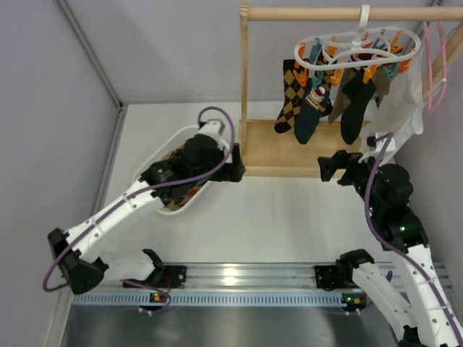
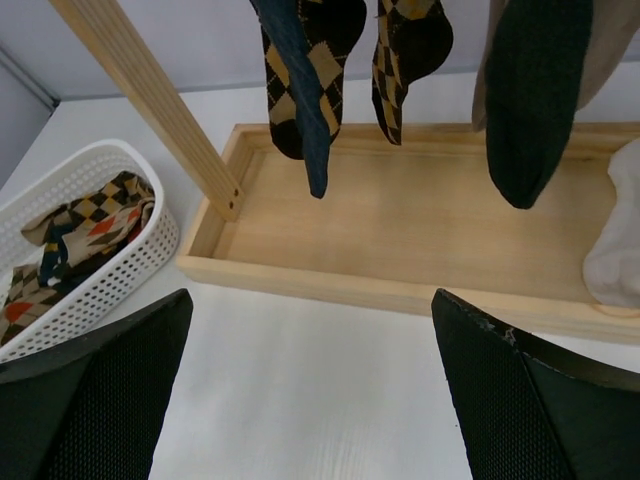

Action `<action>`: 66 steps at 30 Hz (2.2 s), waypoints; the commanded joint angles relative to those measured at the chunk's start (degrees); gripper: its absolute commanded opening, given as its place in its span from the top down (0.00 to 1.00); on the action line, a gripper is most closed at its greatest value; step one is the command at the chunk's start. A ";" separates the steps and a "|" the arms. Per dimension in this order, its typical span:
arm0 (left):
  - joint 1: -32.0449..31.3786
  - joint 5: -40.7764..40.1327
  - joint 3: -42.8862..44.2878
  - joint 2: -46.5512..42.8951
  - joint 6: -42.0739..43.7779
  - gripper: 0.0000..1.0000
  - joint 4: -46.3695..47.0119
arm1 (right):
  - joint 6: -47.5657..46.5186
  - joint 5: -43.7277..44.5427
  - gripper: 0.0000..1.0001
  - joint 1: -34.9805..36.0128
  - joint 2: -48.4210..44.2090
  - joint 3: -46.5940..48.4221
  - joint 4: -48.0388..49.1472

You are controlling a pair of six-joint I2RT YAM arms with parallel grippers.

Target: Remove the socks clipped to the hanger

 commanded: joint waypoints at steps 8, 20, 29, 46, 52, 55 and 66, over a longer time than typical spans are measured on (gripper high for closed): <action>-21.12 -22.51 23.94 29.28 7.15 0.02 17.77 | 0.86 5.61 0.01 0.64 -13.57 8.36 -15.97; -22.09 -27.62 29.68 46.97 26.75 0.02 50.80 | -2.40 2.89 0.01 0.64 -17.36 17.34 -24.26; -21.04 -35.43 43.55 61.29 41.69 0.13 60.14 | -2.49 0.25 0.01 0.73 -18.06 16.29 -23.03; -20.78 -34.39 22.85 46.47 33.54 1.00 67.18 | 1.55 -3.79 0.00 0.73 -10.00 19.09 -15.74; -20.86 -33.50 19.23 43.39 31.25 1.00 67.09 | 1.29 -4.93 0.21 0.73 7.02 30.85 -14.84; -21.04 -33.50 18.00 42.50 28.52 1.00 67.09 | 2.26 -3.36 0.35 0.73 15.32 37.45 -14.41; -23.76 -39.39 17.03 41.62 32.30 1.00 67.01 | -3.10 22.64 0.48 18.11 41.41 65.93 -24.59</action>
